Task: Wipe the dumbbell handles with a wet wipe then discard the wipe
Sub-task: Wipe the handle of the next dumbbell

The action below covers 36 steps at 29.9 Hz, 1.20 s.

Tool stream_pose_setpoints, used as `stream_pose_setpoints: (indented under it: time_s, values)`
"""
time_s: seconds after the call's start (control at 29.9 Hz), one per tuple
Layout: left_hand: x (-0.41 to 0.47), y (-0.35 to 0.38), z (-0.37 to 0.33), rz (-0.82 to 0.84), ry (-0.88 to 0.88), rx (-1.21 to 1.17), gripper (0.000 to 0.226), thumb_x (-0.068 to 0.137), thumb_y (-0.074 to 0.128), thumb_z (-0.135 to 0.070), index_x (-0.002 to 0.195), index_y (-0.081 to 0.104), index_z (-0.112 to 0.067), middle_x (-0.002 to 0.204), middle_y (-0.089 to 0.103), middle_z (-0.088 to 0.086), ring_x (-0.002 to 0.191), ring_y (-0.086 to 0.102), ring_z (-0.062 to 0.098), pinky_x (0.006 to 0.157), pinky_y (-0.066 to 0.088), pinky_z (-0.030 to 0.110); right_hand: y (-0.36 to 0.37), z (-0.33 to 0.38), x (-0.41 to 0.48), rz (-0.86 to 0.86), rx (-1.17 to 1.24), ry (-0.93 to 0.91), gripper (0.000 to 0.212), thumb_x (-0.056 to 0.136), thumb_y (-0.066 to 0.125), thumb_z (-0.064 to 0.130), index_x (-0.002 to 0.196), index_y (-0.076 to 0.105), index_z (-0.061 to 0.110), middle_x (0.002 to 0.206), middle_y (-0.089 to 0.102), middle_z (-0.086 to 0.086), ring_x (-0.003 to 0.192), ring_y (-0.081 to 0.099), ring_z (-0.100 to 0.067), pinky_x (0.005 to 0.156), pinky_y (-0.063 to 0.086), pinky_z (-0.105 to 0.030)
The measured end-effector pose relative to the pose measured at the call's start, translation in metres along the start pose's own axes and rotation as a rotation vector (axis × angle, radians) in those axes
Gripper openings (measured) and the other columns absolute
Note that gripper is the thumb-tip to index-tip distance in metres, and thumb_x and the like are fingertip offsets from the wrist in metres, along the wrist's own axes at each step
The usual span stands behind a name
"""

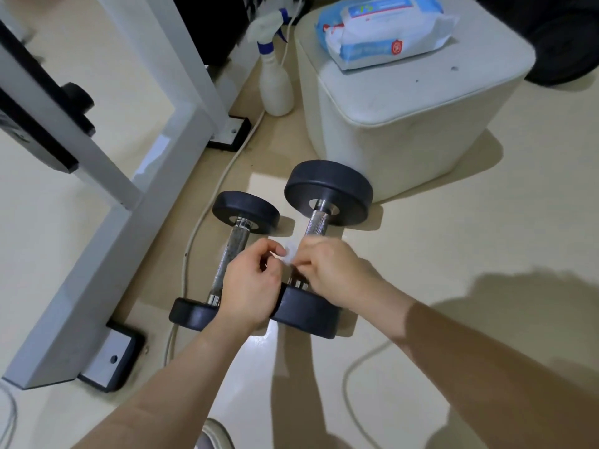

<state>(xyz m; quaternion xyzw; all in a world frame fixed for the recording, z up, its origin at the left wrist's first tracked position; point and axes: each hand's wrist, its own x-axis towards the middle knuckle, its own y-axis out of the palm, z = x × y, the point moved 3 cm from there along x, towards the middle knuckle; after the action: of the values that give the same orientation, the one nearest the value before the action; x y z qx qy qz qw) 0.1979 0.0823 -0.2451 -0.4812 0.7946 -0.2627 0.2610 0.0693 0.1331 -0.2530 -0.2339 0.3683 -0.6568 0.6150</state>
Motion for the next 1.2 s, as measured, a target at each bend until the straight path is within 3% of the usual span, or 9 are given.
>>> stream_pose_setpoints:
  time_s: [0.17, 0.27, 0.37, 0.43, 0.57, 0.7, 0.87, 1.04, 1.2]
  values:
    - [0.007, -0.003, 0.005, 0.044, -0.071, 0.062, 0.023, 0.090, 0.047, -0.016, 0.083, 0.068, -0.024, 0.073, 0.063, -0.014, 0.074, 0.054, 0.011, 0.065, 0.037, 0.026, 0.002, -0.025, -0.026, 0.103, 0.763, 0.346, 0.012, 0.084, 0.067, 0.008, 0.073, 0.069, 0.011, 0.056, 0.059, 0.007, 0.050, 0.050, -0.005, 0.045, 0.035, -0.009]
    - [0.009, -0.014, 0.003, 0.005, -0.014, 0.300, 0.027, 0.095, 0.042, -0.025, 0.079, 0.060, -0.013, 0.077, 0.062, 0.003, 0.077, 0.054, 0.023, 0.064, 0.039, 0.033, -0.017, -0.037, -0.041, -0.093, 1.401, 0.533, 0.009, 0.089, 0.058, 0.001, 0.087, 0.066, 0.004, 0.070, 0.062, -0.007, 0.057, 0.053, -0.012, 0.046, 0.042, -0.015]
    - [0.010, -0.023, -0.013, 0.069, 0.219, 0.606, 0.019, 0.096, 0.043, -0.025, 0.084, 0.053, -0.014, 0.079, 0.054, 0.003, 0.078, 0.051, 0.024, 0.061, 0.035, 0.033, -0.038, -0.032, -0.056, -0.109, 1.582, 0.541, 0.017, 0.090, 0.057, 0.002, 0.105, 0.064, -0.001, 0.088, 0.067, -0.013, 0.072, 0.059, -0.018, 0.051, 0.047, -0.017]
    - [0.011, -0.029, -0.039, 0.201, 0.242, 0.505, 0.014, 0.094, 0.049, -0.029, 0.100, 0.060, -0.021, 0.089, 0.058, -0.003, 0.084, 0.055, 0.018, 0.069, 0.041, 0.029, -0.053, -0.025, -0.064, -0.092, 1.638, 0.494, 0.019, 0.091, 0.055, 0.002, 0.107, 0.064, -0.002, 0.089, 0.067, -0.013, 0.071, 0.060, -0.018, 0.052, 0.048, -0.018]
    - [0.000, -0.036, -0.122, 0.617, -0.059, -0.283, 0.036, 0.094, 0.051, -0.044, 0.106, 0.066, -0.013, 0.088, 0.065, 0.004, 0.081, 0.062, 0.017, 0.080, 0.050, 0.032, -0.086, -0.008, -0.077, -0.067, 1.682, 0.340, 0.016, 0.090, 0.053, 0.006, 0.102, 0.063, 0.002, 0.091, 0.064, -0.013, 0.068, 0.058, -0.014, 0.052, 0.044, -0.019]
    - [-0.006, -0.044, -0.180, 0.656, 0.205, -0.085, 0.033, 0.077, 0.076, -0.027, 0.100, 0.070, -0.004, 0.087, 0.071, 0.017, 0.073, 0.063, 0.020, 0.062, 0.053, 0.024, -0.125, 0.006, -0.090, -0.147, 1.469, 0.295, 0.007, 0.088, 0.056, 0.011, 0.084, 0.061, 0.014, 0.082, 0.064, -0.004, 0.071, 0.056, -0.012, 0.056, 0.038, -0.024]
    - [-0.016, -0.066, -0.216, 0.701, 0.277, -0.061, 0.058, 0.054, 0.082, -0.047, 0.083, 0.069, 0.002, 0.079, 0.061, 0.034, 0.063, 0.053, 0.025, 0.056, 0.047, 0.028, -0.173, 0.017, -0.112, -0.489, 1.604, 0.336, 0.018, 0.094, 0.049, 0.010, 0.077, 0.054, 0.013, 0.062, 0.060, -0.003, 0.059, 0.059, -0.017, 0.044, 0.037, -0.021]
    - [-0.011, -0.076, -0.218, 0.746, 0.192, -0.363, 0.031, 0.072, 0.072, -0.024, 0.085, 0.069, 0.004, 0.071, 0.049, 0.016, 0.048, 0.042, 0.015, 0.047, 0.040, 0.022, -0.198, 0.025, -0.122, -0.721, 1.567, 0.382, 0.017, 0.094, 0.050, 0.007, 0.078, 0.051, 0.013, 0.058, 0.047, -0.003, 0.049, 0.045, -0.014, 0.038, 0.034, -0.017]
    - [-0.003, -0.046, -0.214, 0.777, 0.123, -0.646, 0.021, 0.089, 0.059, -0.019, 0.093, 0.068, 0.000, 0.087, 0.063, 0.018, 0.076, 0.055, 0.026, 0.069, 0.046, 0.030, -0.215, 0.017, -0.150, -0.776, 0.893, 0.475, 0.016, 0.092, 0.055, 0.038, 0.106, 0.060, 0.032, 0.088, 0.058, 0.009, 0.076, 0.057, -0.003, 0.068, 0.046, -0.024]
